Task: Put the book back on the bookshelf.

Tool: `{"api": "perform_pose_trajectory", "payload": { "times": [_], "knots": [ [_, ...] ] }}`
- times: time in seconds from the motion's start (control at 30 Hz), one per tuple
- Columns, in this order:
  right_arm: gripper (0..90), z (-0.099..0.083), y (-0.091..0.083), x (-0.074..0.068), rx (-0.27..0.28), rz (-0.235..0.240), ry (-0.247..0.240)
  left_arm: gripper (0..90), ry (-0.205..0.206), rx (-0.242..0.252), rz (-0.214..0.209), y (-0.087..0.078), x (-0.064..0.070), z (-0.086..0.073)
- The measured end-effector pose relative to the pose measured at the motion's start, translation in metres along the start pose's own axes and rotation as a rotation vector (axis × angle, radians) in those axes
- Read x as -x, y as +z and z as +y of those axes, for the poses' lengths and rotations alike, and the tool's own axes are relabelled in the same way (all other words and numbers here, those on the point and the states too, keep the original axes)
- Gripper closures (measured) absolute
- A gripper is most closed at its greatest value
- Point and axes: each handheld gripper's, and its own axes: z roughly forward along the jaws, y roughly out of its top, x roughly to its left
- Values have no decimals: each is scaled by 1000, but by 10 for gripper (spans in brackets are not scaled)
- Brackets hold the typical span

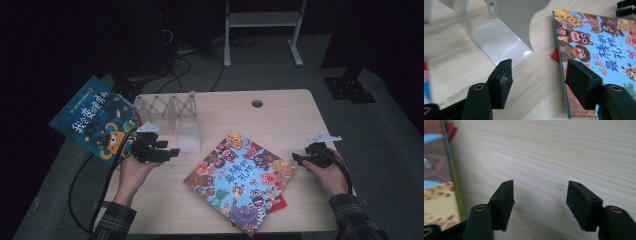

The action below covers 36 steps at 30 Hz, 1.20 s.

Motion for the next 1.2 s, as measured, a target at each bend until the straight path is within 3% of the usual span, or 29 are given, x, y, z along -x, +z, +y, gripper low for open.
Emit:
{"api": "perform_pose_trajectory", "payload": {
  "times": [0.1, 0.17, 0.23, 0.33, 0.57, 0.83, 1.03, 1.2],
  "knots": [
    [392, 0, -12, -1, 24, 40, 34, 370, 4, 36, -15, 9, 3, -11],
    [395, -1, -18, -4, 14, 63, 29, 370, -22, 5, -35, 17, 7, -16],
    [397, -3, -24, -8, 1, 80, 18, 374, -18, 8, -49, 23, 9, -19],
    [406, -6, -33, -12, -5, 100, 15, 347, 21, -13, -61, 33, 15, -22],
    [421, -20, -45, -21, -31, 173, 25, 378, 40, -101, -125, 53, 21, -25],
    [412, -22, -46, -32, -45, 244, 14, 434, 38, -146, -204, 69, 27, -28],
    [410, -23, -42, -38, -63, 283, 4, 473, 21, -177, -277, 71, 31, -29],
    [410, -22, -40, -39, -62, 286, 2, 469, 24, -195, -273, 69, 34, -29]
  ]
}}
